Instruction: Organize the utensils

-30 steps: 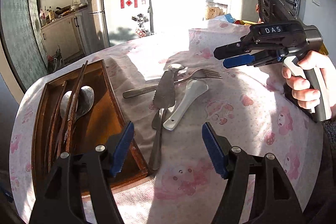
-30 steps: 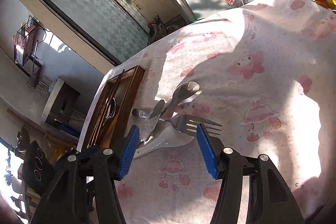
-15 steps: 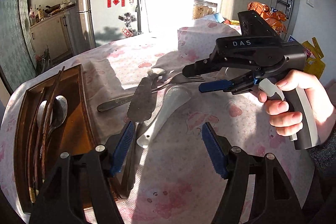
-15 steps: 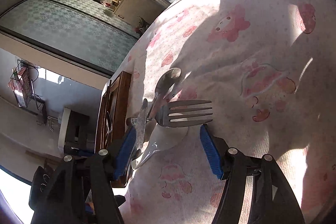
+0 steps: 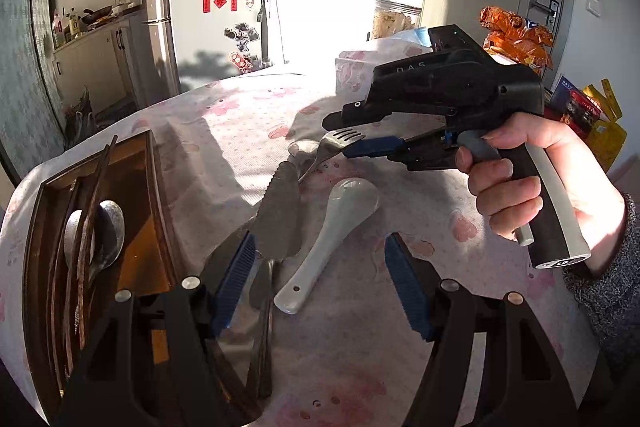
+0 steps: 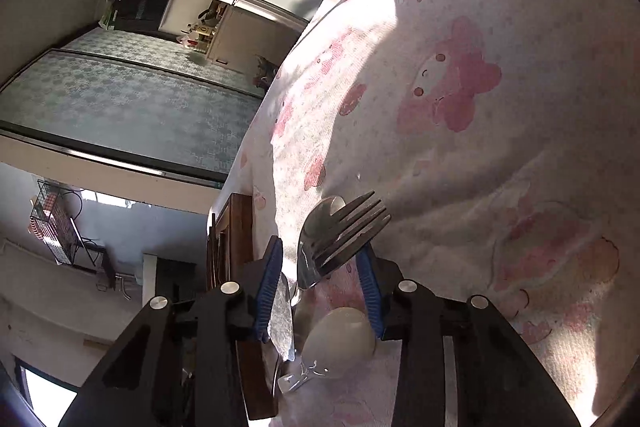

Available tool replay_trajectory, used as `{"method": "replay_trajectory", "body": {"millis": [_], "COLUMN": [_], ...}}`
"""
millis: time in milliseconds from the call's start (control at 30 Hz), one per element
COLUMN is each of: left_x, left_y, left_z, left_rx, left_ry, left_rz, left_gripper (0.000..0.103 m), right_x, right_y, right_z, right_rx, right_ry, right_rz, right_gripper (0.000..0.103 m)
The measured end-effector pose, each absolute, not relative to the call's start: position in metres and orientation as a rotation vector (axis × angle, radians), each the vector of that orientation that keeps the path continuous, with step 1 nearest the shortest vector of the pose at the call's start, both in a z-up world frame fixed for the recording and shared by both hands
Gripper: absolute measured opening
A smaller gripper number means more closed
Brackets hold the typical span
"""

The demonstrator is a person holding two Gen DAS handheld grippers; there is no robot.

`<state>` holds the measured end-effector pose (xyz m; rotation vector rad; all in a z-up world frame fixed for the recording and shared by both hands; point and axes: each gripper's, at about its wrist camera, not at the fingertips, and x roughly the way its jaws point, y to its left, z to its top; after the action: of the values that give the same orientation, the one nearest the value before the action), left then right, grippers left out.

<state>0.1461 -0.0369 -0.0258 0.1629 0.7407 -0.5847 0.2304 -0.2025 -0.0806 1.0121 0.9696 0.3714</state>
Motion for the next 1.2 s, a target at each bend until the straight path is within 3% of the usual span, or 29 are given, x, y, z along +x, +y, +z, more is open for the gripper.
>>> {"method": "replay_trajectory", "body": {"millis": [133, 167, 200, 800, 1200], "left_x": [0.154, 0.155, 0.157, 0.164, 0.179], "left_y": [-0.034, -0.033, -0.033, -0.053, -0.076], "left_z": [-0.027, -0.027, -0.028, -0.023, -0.012], "left_rx": [0.165, 0.166, 0.167, 0.147, 0.146], "left_ry": [0.743, 0.745, 0.746, 0.717, 0.673], "left_rz": [-0.574, -0.571, -0.569, -0.591, -0.596], "left_gripper": [0.071, 0.071, 0.071, 0.071, 0.073], "right_x": [0.239, 0.239, 0.241, 0.204, 0.178], "right_y": [-0.197, -0.197, -0.196, -0.219, -0.231], "right_z": [-0.081, -0.082, -0.083, -0.003, 0.031], "right_rx": [1.026, 1.020, 1.012, 0.939, 0.896], "right_ry": [0.964, 0.961, 0.957, 0.709, 0.648], "right_rz": [0.374, 0.363, 0.369, 0.522, 0.580], "right_gripper": [0.036, 0.028, 0.013, 0.002, 0.003]}}
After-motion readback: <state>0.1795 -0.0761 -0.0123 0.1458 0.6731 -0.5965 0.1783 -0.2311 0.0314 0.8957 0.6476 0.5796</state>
